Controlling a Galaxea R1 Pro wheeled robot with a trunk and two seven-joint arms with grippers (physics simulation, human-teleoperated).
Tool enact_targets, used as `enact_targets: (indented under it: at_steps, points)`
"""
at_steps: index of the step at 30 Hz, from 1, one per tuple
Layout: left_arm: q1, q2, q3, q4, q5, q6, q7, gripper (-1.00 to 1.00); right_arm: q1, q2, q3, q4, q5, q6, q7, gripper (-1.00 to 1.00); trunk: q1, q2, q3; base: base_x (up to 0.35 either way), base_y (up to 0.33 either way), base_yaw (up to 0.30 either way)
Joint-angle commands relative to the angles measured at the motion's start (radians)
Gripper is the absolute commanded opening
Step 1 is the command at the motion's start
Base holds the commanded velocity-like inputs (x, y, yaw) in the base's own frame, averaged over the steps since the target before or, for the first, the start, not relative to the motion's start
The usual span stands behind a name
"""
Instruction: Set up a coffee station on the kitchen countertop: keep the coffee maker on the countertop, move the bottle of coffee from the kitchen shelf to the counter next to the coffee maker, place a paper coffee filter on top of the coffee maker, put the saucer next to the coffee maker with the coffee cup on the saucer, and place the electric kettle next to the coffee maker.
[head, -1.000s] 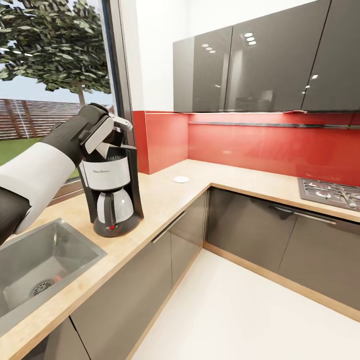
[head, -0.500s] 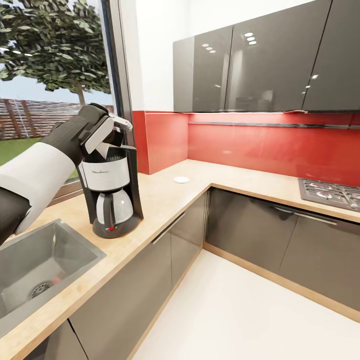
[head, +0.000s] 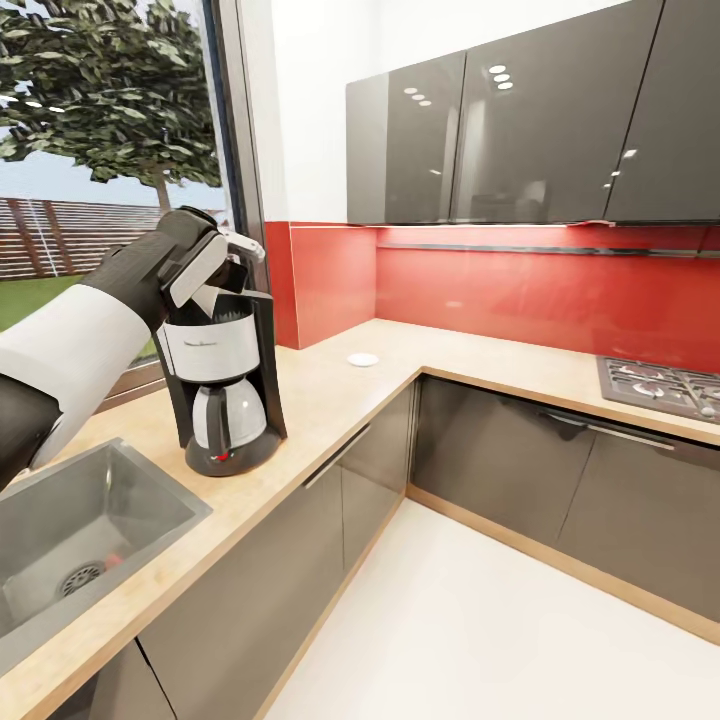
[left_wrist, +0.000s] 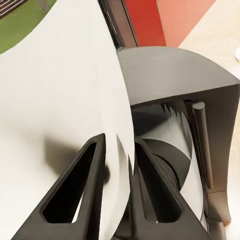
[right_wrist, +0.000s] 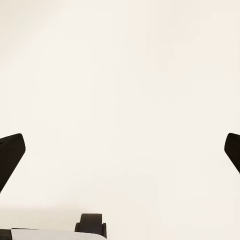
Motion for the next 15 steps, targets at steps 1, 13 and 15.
enact_targets:
  at_steps: [1, 13, 15]
  points:
    - [-0.002, 0.002, -0.008, -0.002, 0.008, 0.003, 0.009, -1.00, -0.001, 0.000, 0.001, 0.001, 0.004, -0.003, 0.000, 1.00, 0.000, -0.001, -0.001, 0.000, 0.000, 0.000]
    - [-0.001, 0.002, -0.007, -0.003, 0.008, 0.003, 0.009, 1.00, -0.001, 0.000, 0.001, 0.001, 0.004, -0.003, 0.000, 1.00, 0.000, -0.001, -0.001, 0.000, 0.000, 0.000]
    - [-0.001, 0.002, -0.008, -0.003, 0.008, 0.003, 0.009, 1.00, -0.001, 0.000, 0.001, 0.001, 0.004, -0.003, 0.000, 1.00, 0.000, -0.001, -0.001, 0.000, 0.000, 0.000]
